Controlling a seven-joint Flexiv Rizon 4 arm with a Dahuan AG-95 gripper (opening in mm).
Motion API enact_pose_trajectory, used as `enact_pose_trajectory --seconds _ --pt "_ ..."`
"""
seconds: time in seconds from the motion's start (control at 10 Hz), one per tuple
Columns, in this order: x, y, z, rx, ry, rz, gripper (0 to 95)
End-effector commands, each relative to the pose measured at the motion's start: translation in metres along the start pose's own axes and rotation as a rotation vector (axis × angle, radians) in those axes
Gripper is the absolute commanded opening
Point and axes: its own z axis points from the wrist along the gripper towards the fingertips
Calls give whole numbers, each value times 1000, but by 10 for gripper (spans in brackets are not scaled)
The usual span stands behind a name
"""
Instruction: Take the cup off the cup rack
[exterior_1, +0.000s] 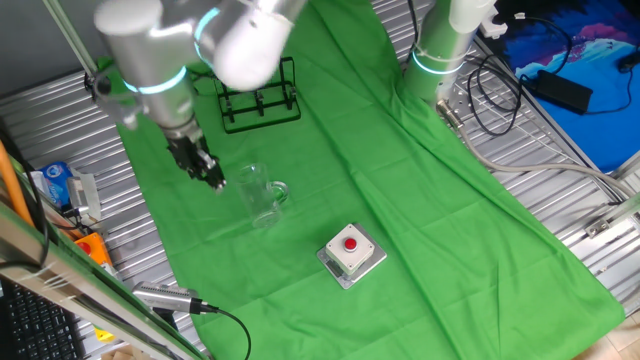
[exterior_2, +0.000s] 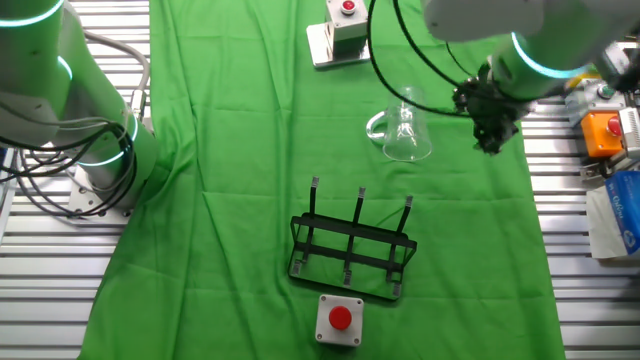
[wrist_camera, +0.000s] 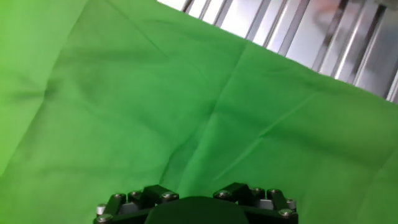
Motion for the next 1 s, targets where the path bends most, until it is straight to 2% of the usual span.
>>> enact_pose_trajectory --seconds 0.1,0.3,0.5,1.0 --pt "8 -4 -9 -33 -15 18 760" --pt "16 -6 -14 -97 -42 54 760" --pt "27 1 -10 -194 -77 123 760" --pt "49 19 -1 -292 -106 197 760"
